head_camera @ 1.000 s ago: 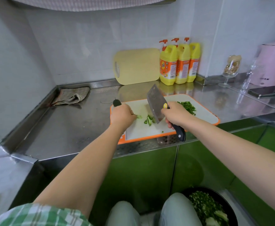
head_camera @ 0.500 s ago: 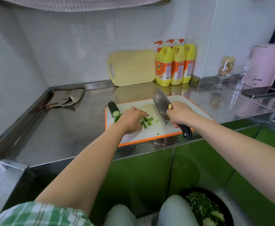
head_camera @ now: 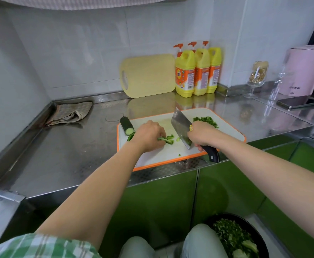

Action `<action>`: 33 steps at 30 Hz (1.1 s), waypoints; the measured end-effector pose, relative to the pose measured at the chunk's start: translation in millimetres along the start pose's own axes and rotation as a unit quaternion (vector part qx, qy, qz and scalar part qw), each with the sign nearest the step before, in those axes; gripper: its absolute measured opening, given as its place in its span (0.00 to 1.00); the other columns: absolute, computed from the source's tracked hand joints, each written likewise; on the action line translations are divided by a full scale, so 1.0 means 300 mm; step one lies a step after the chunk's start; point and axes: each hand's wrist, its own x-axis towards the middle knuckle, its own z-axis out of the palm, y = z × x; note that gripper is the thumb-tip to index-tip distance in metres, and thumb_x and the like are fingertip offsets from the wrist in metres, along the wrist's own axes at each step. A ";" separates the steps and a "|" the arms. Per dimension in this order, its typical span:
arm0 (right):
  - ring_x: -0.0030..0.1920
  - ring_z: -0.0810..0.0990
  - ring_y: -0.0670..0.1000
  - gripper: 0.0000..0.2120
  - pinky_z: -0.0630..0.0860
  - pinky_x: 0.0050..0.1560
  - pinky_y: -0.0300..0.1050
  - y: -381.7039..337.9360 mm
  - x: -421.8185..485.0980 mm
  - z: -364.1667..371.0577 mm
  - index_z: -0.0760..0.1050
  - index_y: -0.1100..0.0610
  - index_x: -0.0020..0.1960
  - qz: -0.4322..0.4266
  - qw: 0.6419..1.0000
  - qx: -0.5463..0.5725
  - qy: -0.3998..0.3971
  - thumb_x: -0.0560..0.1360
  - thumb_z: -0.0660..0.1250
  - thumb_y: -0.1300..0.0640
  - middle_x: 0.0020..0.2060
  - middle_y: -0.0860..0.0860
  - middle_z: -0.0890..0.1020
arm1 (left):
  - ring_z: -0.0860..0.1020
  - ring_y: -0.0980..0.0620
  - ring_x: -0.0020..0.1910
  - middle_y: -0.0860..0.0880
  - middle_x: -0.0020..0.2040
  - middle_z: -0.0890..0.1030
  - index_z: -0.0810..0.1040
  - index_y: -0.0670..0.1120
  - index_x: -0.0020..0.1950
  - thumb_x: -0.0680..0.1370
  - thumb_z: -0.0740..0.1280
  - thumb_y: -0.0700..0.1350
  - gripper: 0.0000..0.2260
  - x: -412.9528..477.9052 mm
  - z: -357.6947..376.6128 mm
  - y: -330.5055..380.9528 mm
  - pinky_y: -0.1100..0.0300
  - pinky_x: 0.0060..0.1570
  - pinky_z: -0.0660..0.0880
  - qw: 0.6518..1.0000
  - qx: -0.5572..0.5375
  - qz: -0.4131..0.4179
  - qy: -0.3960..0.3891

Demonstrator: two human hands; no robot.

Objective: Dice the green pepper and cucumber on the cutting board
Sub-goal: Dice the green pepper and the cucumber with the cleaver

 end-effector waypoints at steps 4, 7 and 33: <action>0.24 0.75 0.55 0.06 0.70 0.26 0.38 0.001 0.002 0.005 0.67 0.63 0.43 -0.004 1.000 0.006 0.005 0.77 0.53 0.66 0.31 0.60 0.76 | 0.70 0.43 0.61 0.44 0.60 0.75 0.75 0.45 0.66 0.74 0.69 0.53 0.23 0.024 0.008 0.043 0.53 0.60 0.68 1.000 -0.026 0.011 -0.008; 0.25 0.75 0.56 0.07 0.70 0.26 0.39 0.010 0.004 0.002 0.69 0.66 0.47 0.005 1.000 0.012 0.004 0.76 0.53 0.66 0.33 0.62 0.77 | 0.70 0.42 0.56 0.43 0.50 0.75 0.77 0.45 0.49 0.75 0.68 0.52 0.11 0.055 0.028 0.088 0.52 0.54 0.69 0.999 -0.024 0.000 -0.023; 0.26 0.75 0.55 0.07 0.67 0.24 0.38 0.006 -0.041 -0.039 0.66 0.61 0.43 -0.052 0.998 -0.040 0.010 0.78 0.53 0.63 0.35 0.62 0.79 | 0.75 0.45 0.55 0.47 0.55 0.80 0.79 0.47 0.62 0.70 0.70 0.46 0.20 0.029 0.081 0.057 0.53 0.57 0.72 0.988 -0.139 -0.038 0.054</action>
